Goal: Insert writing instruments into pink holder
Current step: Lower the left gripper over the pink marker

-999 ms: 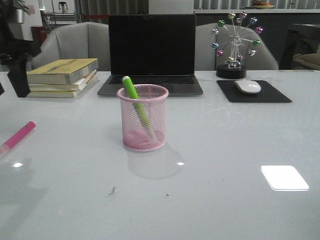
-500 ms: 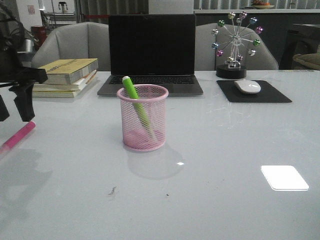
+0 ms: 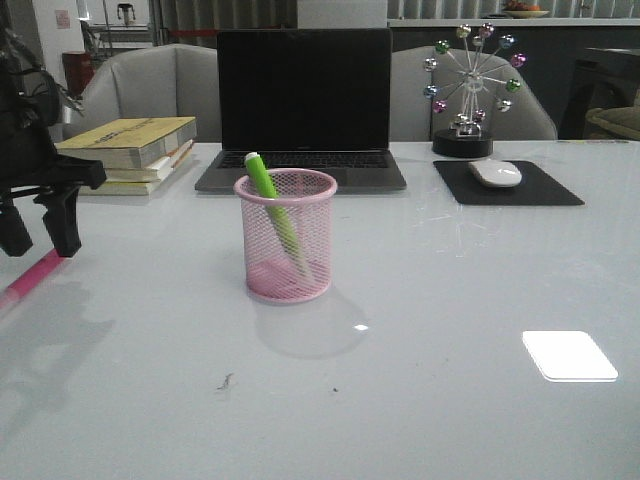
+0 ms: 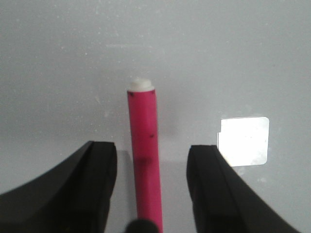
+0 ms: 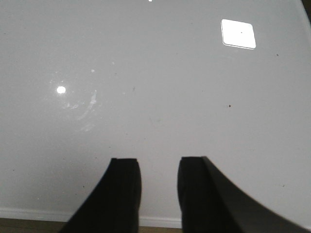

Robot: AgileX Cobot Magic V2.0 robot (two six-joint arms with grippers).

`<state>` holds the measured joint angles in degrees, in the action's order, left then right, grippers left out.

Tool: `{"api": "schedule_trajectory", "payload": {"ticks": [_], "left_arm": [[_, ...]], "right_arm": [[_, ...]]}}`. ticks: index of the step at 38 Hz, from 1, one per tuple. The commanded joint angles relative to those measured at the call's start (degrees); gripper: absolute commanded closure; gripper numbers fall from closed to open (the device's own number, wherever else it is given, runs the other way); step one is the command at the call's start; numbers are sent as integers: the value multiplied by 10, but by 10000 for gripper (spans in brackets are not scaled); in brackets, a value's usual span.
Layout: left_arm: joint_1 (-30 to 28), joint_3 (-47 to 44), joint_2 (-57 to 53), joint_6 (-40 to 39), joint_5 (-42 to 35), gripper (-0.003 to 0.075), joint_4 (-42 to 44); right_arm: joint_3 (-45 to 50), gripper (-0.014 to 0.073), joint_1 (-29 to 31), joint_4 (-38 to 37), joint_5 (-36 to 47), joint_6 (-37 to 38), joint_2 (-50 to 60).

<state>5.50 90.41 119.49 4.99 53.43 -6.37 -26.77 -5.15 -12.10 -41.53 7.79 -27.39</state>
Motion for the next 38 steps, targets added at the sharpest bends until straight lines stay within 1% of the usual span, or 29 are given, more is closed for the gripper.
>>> {"api": "schedule_trajectory", "payload": {"ticks": [1, 20, 29, 32, 38], "left_arm": [[0, 17, -22, 0, -9, 313, -5], [0, 17, -2, 0, -9, 313, 5], [0, 17, 9, 0, -1, 316, 5], [0, 17, 12, 0, 10, 338, 5], [0, 17, 28, 0, 41, 450, 7]], "right_arm": [[-16, 263, 3, -15, 28, 0, 0], [-16, 263, 3, -16, 28, 0, 0], [-16, 263, 3, -28, 27, 0, 0], [-16, 263, 3, -29, 26, 0, 0], [-16, 263, 3, -29, 26, 0, 0]]}}
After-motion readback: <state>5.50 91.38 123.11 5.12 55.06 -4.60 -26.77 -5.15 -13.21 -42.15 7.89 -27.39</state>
